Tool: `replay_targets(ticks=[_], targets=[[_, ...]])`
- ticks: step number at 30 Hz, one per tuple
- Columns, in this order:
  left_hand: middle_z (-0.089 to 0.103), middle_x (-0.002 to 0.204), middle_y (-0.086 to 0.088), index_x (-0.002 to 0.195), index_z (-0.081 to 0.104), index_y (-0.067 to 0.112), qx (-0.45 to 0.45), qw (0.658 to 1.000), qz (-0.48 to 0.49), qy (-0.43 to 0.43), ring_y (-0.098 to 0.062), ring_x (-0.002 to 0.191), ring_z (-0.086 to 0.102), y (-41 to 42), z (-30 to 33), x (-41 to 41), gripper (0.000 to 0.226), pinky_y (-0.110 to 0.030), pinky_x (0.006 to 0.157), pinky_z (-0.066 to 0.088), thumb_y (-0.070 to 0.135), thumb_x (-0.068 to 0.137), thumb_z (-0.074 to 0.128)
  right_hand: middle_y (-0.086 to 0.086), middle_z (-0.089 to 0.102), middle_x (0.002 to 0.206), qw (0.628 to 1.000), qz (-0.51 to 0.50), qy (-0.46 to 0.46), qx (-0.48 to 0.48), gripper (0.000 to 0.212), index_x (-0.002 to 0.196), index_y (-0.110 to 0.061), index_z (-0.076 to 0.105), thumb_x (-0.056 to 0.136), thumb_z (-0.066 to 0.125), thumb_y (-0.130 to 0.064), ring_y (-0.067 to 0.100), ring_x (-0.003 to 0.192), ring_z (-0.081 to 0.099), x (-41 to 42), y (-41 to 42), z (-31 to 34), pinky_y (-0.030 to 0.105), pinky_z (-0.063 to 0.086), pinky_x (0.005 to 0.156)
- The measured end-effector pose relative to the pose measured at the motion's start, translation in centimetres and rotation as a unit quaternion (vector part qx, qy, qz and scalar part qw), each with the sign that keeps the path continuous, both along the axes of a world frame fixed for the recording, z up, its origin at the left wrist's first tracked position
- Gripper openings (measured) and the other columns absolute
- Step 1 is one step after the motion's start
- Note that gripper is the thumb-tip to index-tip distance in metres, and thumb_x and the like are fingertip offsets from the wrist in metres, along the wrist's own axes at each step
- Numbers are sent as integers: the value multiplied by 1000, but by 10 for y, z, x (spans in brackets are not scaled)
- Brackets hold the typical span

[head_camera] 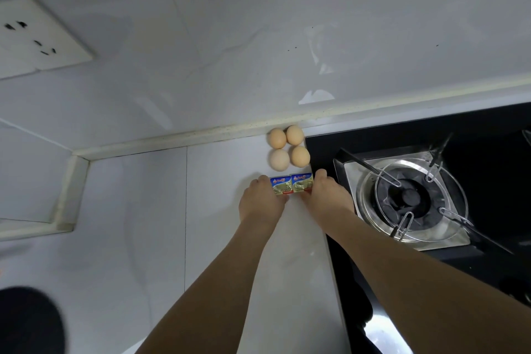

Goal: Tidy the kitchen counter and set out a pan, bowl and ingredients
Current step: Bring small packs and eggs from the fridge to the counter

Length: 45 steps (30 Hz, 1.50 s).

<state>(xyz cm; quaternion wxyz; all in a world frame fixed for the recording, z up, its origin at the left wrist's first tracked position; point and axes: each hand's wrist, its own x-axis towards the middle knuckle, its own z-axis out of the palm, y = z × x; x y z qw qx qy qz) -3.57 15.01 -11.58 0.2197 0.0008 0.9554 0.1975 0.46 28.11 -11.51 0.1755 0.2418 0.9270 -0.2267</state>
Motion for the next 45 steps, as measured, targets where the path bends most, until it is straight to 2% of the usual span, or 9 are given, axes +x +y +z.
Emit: replay_targets(ticks=[6,14,19,22,25,28,31,38,45], targets=[[61,101,-6,103,55,12,-3,1000,-4,7,-24,91,61,4,-2,-5,42,-32,70,49,41,80,74,9,59,101,1000,-9,0,-5,30,104,-13,36,94,55,-33,24,77,53,-2,3,5,30,37,62],[62,99,-5,104,56,12,5,1000,-3,13,-21,88,62,7,-4,-6,45,-31,67,50,42,78,76,8,59,99,1000,-18,-8,-11,26,98,-15,30,94,53,-27,23,72,48,-4,4,8,31,37,62],[58,100,-8,97,52,10,14,1000,21,-6,-26,90,59,2,5,0,36,-33,68,47,37,80,69,11,57,106,1000,-23,-4,-20,22,101,-13,33,95,50,-26,25,77,50,6,-1,16,31,38,64],[56,110,-11,105,52,7,17,999,23,-16,-29,101,57,-12,13,9,36,-37,79,47,35,85,61,11,50,118,1000,-5,5,-15,33,115,-9,38,92,53,-28,30,96,57,18,-10,24,33,40,68],[52,127,-9,129,49,8,35,999,2,-19,-28,117,53,-43,19,24,51,-36,93,46,38,90,60,10,43,127,999,23,17,26,47,127,-9,36,92,54,-34,30,112,50,27,-31,37,38,44,82],[47,139,-6,140,44,13,68,998,-16,-10,-24,123,50,-79,26,39,56,-31,100,40,38,93,59,9,39,133,995,52,41,69,56,134,-10,33,90,54,-38,29,117,46,33,-59,48,39,44,89],[42,146,-3,143,41,15,81,997,0,5,-20,131,45,-122,35,54,56,-29,106,35,37,95,58,9,34,139,991,88,60,81,56,136,-11,32,90,54,-36,29,121,42,38,-93,56,38,41,91],[38,150,-1,145,40,15,70,992,93,54,-18,137,37,-230,49,87,54,-29,113,29,34,97,55,8,37,135,974,212,68,25,53,138,-11,33,91,50,-29,29,116,46,42,-186,66,36,41,93],[38,150,-1,145,39,15,56,973,209,81,-18,136,39,-333,64,118,53,-29,109,32,31,97,56,8,39,137,938,333,95,-4,49,137,-10,38,92,48,-27,27,123,39,36,-296,75,36,38,98]])
